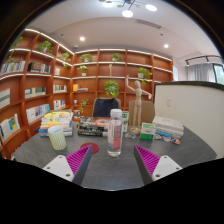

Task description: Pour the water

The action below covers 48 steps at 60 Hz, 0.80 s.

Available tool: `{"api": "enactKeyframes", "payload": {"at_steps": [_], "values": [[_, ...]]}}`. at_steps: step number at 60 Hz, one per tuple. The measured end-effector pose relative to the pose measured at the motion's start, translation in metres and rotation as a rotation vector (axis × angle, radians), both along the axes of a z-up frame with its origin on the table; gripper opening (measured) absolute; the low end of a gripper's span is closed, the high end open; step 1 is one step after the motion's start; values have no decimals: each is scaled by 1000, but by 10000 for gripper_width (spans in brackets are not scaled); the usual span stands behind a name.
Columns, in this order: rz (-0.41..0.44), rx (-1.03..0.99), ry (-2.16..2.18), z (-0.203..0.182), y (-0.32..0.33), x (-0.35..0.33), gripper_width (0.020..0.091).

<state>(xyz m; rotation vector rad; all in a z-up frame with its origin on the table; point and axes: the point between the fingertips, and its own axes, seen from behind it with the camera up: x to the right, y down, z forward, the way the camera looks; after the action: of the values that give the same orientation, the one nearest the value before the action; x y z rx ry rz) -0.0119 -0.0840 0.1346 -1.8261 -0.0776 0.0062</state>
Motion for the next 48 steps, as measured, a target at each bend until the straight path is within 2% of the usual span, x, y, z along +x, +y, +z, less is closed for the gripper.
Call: {"api": "enactKeyframes", "payload": {"at_steps": [7, 8, 9, 19, 26, 32, 44, 46, 48], "values": [[34, 20, 1, -21, 34, -5, 886], [33, 15, -1, -2, 22, -9, 886], [37, 26, 2, -23, 42, -6, 886], [55, 32, 13, -41, 105, -10, 886], [27, 45, 19, -44, 138, -3, 882], [9, 50, 33, -46, 160, 1, 849], [10, 110, 4, -40, 184, 3, 685], [11, 120, -6, -39, 186, 2, 624], [14, 130, -13, -38, 187, 1, 522]]}}
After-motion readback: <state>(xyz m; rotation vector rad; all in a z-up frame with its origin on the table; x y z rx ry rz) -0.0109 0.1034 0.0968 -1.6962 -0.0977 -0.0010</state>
